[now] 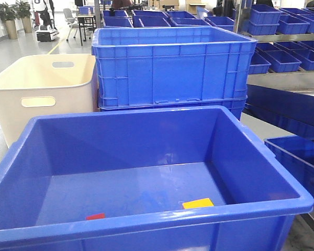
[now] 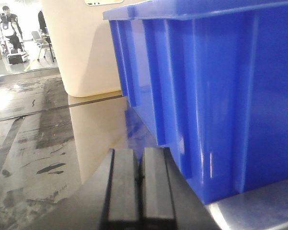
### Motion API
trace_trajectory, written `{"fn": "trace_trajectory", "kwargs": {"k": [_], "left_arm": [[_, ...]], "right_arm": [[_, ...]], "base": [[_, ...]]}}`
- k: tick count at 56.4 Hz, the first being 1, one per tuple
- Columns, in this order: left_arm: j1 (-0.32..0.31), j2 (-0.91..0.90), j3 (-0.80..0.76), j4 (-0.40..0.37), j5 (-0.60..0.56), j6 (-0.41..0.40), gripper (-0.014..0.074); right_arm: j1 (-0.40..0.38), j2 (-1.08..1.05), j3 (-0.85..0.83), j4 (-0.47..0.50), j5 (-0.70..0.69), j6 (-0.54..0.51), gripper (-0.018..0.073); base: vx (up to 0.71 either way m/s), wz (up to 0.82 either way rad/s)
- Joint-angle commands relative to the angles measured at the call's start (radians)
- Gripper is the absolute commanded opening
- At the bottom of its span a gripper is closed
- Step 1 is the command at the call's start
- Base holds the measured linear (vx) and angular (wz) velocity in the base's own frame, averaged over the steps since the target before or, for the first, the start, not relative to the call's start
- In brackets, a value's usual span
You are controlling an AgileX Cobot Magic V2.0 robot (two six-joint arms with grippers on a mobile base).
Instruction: Pick red and yellow blocks into blue bin
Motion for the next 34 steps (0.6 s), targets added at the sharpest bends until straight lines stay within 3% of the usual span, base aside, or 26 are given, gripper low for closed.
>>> {"fn": "trace_trajectory", "kwargs": {"k": [1,10,19,34], "left_arm": [[-0.001,-0.017,-0.016,-0.002,-0.081,0.0,-0.0001],[-0.001,-0.017,-0.017,-0.002,-0.081,0.0,-0.0001],[-0.001,-0.017,-0.017,-0.002,-0.08,0.0,-0.0001],[-0.001,-0.016,-0.017,-0.002,-0.08,0.0,-0.0001]], "right_arm": [[-0.004,0.005,0.016,0.08,-0.174,-0.004,-0.0011],[-0.004,-0.034,0.241,0.196,-0.449,-0.004,-0.0011],[-0.014,-0.137,0.441,0.189,-0.629,-0.005,-0.0011],[-0.075,-0.236,0.512,0.167,-0.634,-0.008,-0.0011]], "base": [[0.0,0.0],[0.0,0.0],[0.0,0.0],[0.0,0.0]]}}
